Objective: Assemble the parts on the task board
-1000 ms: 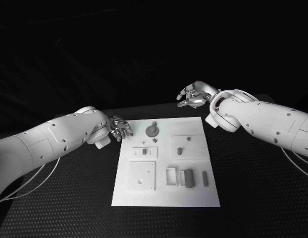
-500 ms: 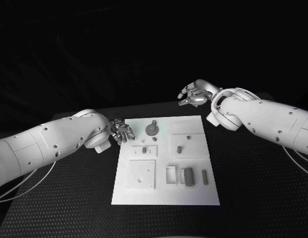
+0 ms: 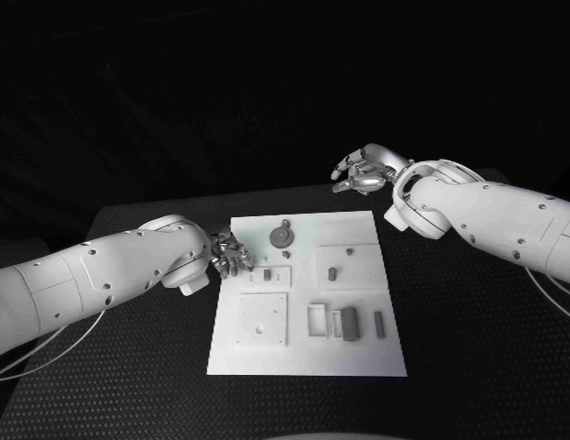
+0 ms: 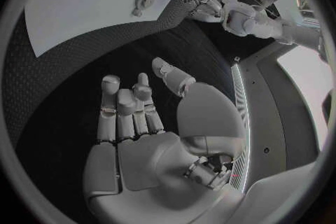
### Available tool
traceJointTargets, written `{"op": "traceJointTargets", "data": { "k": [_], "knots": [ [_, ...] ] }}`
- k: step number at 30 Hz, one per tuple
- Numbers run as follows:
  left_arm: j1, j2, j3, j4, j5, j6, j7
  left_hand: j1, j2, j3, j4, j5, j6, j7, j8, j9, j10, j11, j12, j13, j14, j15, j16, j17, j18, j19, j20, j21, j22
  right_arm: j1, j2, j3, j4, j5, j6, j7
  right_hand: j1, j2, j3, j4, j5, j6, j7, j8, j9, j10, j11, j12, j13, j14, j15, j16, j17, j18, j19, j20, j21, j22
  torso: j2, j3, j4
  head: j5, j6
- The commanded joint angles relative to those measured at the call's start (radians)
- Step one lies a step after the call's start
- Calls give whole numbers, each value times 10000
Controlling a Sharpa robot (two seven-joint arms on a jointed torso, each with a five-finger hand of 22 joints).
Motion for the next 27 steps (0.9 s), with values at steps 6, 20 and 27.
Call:
{"op": "traceJointTargets", "data": {
  "k": [6, 20, 27],
  "knots": [
    [-34, -79, -19, 239, -230, 13, -113, 119, -10, 64, -6, 37, 527, -420, 53, 157, 42, -31, 47, 27, 101, 3, 43, 23, -33, 104, 7, 47, 70, -3, -23, 5, 33, -8, 92, 42, -37, 84, -50, -14, -17, 98, 201, -44, 9, -86, 1, 65, -18, 19, -42, 31, -13, 109, -4, 42, -25, 96, -1, 4, 1, 2, -38],
    [-91, -115, -182, 341, -370, 118, -182, 127, -28, 74, -5, 64, 532, -424, 51, 169, 49, -35, 49, 41, 112, -1, 42, 29, -33, 114, 3, 46, 87, -4, -52, 4, 45, -8, 96, 43, -33, 84, -48, -16, -16, 99, 200, -45, 11, -87, 0, 68, -23, 19, -42, 32, -15, 109, -3, 41, -25, 96, -1, 5, 0, 22, -54],
    [-160, -38, -229, 265, -508, 85, -172, 127, -32, 76, -4, 68, 534, -425, 50, 173, 51, -36, 49, 46, 115, -3, 41, 32, -33, 118, 2, 46, 94, -4, -48, 4, 36, -8, 91, 42, -32, 85, -47, -17, -16, 100, 200, -45, 11, -88, 0, 70, -27, 20, -42, 33, -17, 109, -2, 41, -26, 97, 3, 7, -5, 14, -58]
  ]
}}
